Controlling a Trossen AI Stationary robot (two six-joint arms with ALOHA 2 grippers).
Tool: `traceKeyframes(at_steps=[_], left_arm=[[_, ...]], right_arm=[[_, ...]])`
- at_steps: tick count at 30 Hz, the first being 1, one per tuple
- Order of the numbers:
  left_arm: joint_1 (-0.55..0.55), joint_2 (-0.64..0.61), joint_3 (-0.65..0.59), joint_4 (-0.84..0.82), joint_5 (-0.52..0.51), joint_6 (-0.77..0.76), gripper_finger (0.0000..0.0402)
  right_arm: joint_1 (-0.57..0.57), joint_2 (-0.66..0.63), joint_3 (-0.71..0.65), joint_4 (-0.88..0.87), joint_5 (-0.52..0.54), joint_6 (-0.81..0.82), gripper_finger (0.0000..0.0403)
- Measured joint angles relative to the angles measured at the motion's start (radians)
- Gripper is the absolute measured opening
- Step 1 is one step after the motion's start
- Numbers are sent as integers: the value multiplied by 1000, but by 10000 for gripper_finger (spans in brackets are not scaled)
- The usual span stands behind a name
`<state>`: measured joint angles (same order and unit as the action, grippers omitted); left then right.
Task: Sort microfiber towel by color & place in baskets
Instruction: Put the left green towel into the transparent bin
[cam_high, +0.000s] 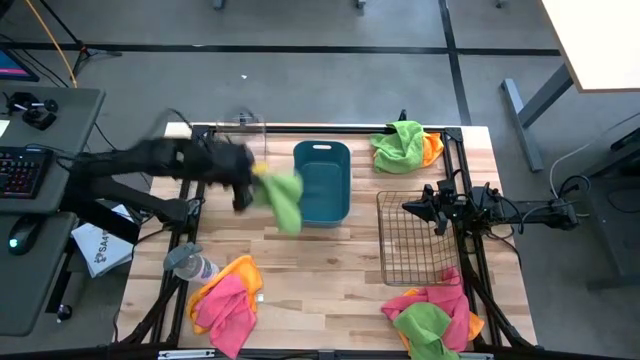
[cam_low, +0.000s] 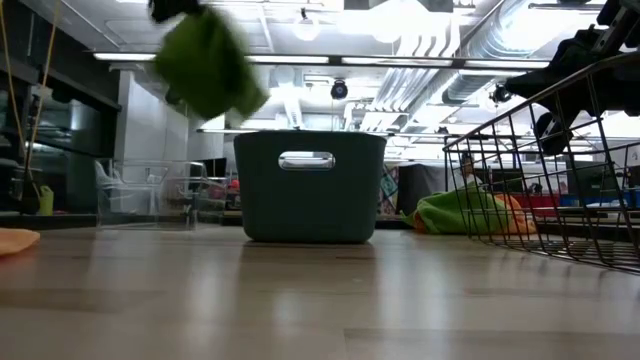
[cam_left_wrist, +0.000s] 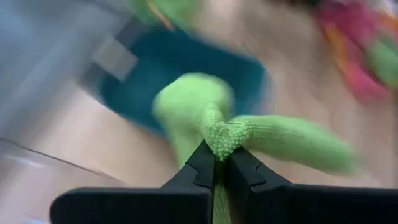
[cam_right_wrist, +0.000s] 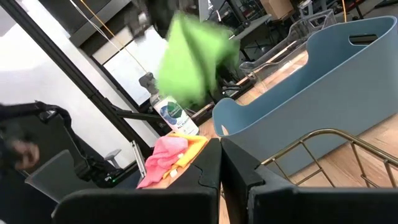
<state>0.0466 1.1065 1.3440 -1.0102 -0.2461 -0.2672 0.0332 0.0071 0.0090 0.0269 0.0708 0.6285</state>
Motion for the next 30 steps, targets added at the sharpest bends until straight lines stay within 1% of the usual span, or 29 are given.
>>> traceKeyframes(at_steps=[2,4,5,6,8,10,12,14,16,17,22,25,28,30], left_arm=[[42,3,91,-13,-195,100,1],[105,7,140,-17,-358,192,1],[150,8,147,-17,-402,228,1],[198,8,146,-23,-423,253,1],[301,8,125,-48,-420,266,1],[395,8,74,-61,-388,242,1],[468,8,-2,-30,-342,222,0],[513,9,-93,26,-281,216,0],[528,10,-184,94,-235,196,0],[529,10,-228,123,-229,190,0],[529,10,-412,198,-280,128,0],[530,9,-463,198,-295,109,0],[529,9,-479,198,-330,147,0],[536,9,-479,201,-331,173,2]], right_arm=[[0,0,0,0,0,0,0],[0,0,0,0,0,0,0],[0,0,0,0,0,0,0],[0,0,0,0,0,0,0],[0,0,0,0,0,0,0],[0,0,0,0,0,0,0],[0,0,0,0,0,0,0],[0,0,0,0,0,0,0],[0,0,0,0,0,0,0],[0,0,0,0,0,0,0],[0,0,0,0,0,0,0],[0,0,0,0,0,0,0],[0,0,0,0,0,0,0],[0,0,0,0,0,0,0]])
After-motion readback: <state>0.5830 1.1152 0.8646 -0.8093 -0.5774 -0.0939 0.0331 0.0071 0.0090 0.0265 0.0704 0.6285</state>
